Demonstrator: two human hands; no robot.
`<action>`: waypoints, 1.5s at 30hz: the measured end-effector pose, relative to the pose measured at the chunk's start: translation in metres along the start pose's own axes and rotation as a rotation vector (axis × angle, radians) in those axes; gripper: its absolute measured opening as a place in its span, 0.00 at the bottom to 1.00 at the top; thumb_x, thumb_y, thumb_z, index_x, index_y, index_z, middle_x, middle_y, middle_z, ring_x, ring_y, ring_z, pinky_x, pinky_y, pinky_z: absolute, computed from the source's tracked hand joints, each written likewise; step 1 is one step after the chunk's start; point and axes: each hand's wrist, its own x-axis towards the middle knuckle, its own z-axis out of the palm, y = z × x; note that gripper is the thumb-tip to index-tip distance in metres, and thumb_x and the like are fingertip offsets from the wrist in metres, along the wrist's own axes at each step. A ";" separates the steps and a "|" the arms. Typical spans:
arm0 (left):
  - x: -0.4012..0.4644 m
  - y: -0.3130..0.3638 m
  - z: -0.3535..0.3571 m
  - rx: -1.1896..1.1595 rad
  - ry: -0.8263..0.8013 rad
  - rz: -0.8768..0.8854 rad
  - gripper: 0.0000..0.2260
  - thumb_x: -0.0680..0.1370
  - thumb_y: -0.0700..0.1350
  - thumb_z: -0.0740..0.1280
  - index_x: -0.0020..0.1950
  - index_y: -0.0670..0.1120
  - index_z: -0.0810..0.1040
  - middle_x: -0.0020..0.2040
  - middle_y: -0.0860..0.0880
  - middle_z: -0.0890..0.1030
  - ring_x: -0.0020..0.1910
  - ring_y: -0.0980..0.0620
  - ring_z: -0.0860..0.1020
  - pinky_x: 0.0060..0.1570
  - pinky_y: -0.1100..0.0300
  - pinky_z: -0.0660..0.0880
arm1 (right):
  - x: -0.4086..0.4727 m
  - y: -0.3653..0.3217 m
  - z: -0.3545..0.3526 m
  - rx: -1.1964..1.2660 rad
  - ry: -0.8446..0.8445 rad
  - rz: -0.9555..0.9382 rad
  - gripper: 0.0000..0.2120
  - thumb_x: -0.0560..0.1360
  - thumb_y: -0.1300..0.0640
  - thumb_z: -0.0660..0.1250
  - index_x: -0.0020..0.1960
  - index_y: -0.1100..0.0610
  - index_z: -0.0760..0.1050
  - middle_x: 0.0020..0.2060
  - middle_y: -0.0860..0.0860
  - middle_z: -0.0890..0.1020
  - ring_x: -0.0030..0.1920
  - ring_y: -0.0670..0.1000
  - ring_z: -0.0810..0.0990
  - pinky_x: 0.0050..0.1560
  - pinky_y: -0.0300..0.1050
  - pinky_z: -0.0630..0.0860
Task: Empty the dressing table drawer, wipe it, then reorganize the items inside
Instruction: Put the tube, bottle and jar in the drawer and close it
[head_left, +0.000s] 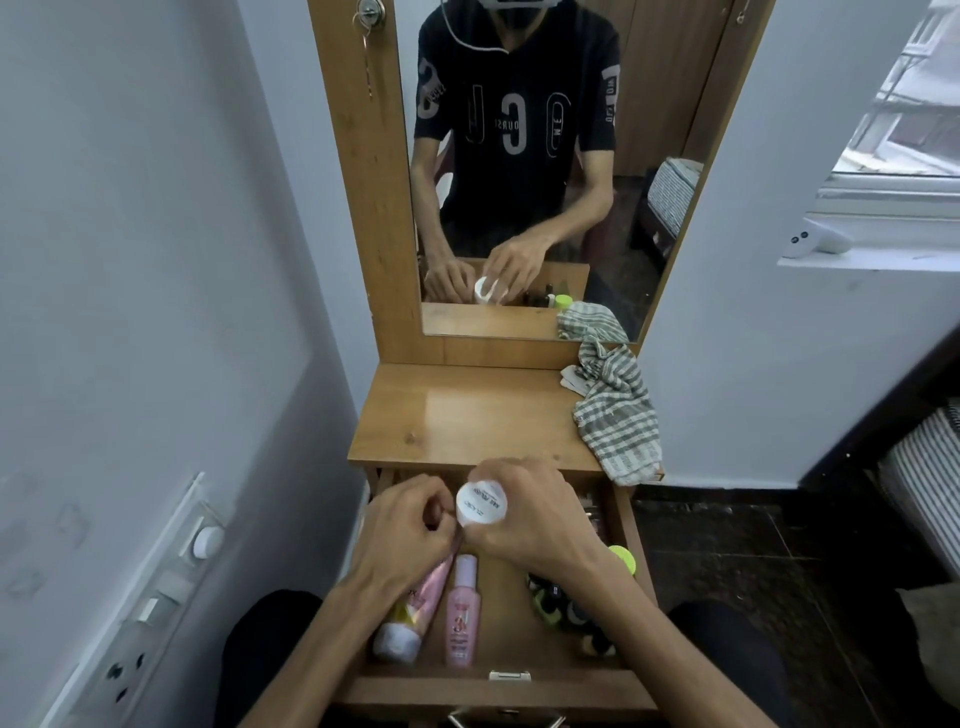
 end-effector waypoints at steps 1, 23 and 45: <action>-0.001 -0.004 0.002 0.030 -0.055 0.016 0.04 0.69 0.44 0.71 0.40 0.52 0.78 0.37 0.58 0.78 0.38 0.58 0.74 0.37 0.60 0.70 | -0.002 0.001 0.003 -0.026 -0.036 0.030 0.18 0.66 0.42 0.74 0.52 0.49 0.80 0.46 0.46 0.84 0.48 0.53 0.82 0.47 0.51 0.79; -0.012 -0.019 0.010 0.308 -0.273 0.148 0.14 0.70 0.55 0.62 0.48 0.52 0.82 0.51 0.58 0.80 0.56 0.57 0.73 0.62 0.60 0.65 | 0.026 0.017 0.052 -0.269 -0.249 0.092 0.21 0.74 0.53 0.75 0.62 0.59 0.75 0.59 0.60 0.79 0.61 0.64 0.79 0.56 0.54 0.76; -0.061 0.039 -0.028 0.247 -0.682 0.245 0.51 0.57 0.66 0.76 0.77 0.54 0.64 0.76 0.58 0.59 0.76 0.56 0.55 0.76 0.54 0.56 | -0.110 0.001 -0.028 -0.057 -0.345 -0.105 0.50 0.65 0.44 0.81 0.81 0.43 0.60 0.78 0.46 0.66 0.76 0.49 0.65 0.76 0.48 0.65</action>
